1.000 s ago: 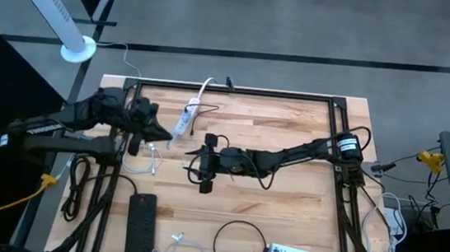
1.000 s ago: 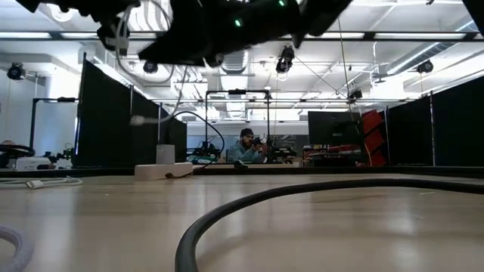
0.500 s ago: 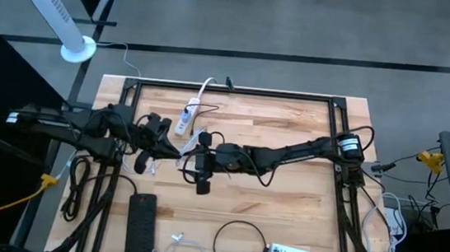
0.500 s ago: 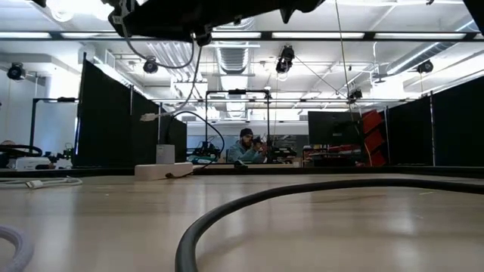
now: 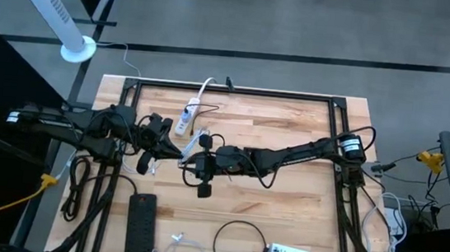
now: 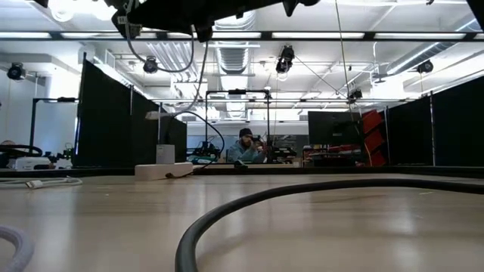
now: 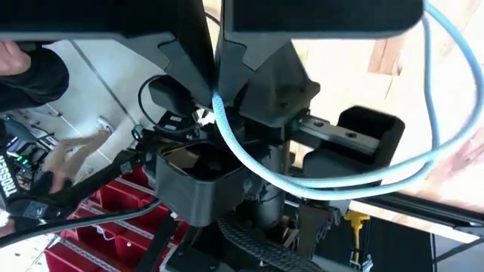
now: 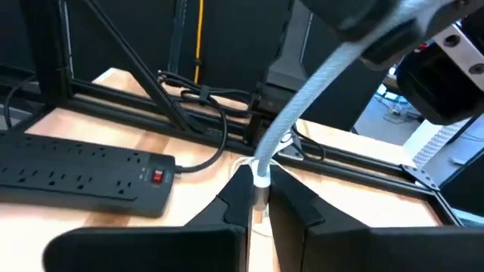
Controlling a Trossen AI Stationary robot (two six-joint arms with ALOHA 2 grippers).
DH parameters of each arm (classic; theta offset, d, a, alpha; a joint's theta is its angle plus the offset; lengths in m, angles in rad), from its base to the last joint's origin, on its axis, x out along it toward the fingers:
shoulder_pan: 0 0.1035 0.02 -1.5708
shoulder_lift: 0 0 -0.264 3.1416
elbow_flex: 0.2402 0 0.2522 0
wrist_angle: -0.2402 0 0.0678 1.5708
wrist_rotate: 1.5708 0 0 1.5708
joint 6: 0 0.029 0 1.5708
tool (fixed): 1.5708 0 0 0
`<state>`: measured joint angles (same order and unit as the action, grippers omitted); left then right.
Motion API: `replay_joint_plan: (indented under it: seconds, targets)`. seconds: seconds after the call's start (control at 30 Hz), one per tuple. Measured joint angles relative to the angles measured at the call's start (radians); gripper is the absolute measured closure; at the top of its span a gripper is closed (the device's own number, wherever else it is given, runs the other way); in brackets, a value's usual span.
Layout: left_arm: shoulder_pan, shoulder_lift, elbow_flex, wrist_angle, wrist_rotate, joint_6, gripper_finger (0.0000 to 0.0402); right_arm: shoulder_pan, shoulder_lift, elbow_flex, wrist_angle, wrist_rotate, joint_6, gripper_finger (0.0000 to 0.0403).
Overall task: Plug in charger cables
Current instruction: Insert the top white charger cable into the top white outlet extension
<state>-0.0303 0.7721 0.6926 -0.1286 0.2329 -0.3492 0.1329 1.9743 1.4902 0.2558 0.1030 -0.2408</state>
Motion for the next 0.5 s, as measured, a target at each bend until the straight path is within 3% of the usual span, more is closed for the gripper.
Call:
replay_joint_plan:
  seconds: [0.13, 0.5]
  targets:
    - [0.0, -0.024, 0.0, -0.034, -0.019, 0.018, 0.0388, 0.0, -0.009, 0.0, -0.046, 0.029, 0.02, 0.0378]
    - [0.001, -0.092, 0.0, -0.203, -0.271, 0.037, 0.0377, -0.022, -0.033, -0.002, -0.116, 0.079, 0.099, 0.0387]
